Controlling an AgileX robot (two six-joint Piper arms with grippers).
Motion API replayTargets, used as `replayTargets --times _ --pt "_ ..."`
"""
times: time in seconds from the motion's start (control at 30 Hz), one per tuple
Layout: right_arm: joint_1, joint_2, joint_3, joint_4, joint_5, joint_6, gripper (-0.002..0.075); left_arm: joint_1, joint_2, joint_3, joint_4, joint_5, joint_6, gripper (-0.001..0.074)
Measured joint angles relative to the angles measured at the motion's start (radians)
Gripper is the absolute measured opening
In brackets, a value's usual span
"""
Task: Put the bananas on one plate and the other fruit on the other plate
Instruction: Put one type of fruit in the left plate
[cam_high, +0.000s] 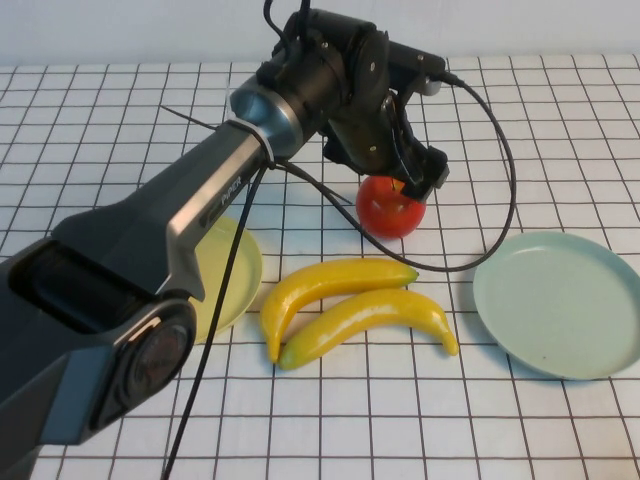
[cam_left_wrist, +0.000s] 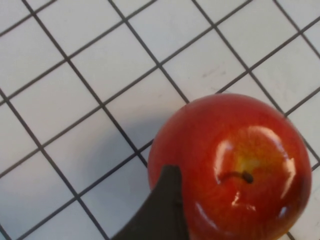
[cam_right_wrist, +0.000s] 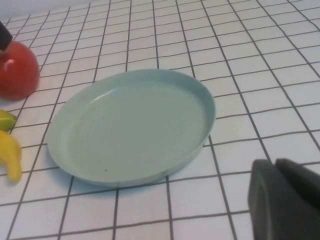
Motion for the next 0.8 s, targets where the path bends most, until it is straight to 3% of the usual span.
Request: replayTargets --times 0.6,0.8 --pt "0.0 0.0 0.0 0.0 0.0 0.0 -0.0016 0.0 0.053 -0.009 0.058 -0.026 0.0 0.0668" --pt "0.0 0.0 0.0 0.0 0.0 0.0 -0.0016 0.0 0.053 -0.009 0.058 -0.018 0.0 0.0578"
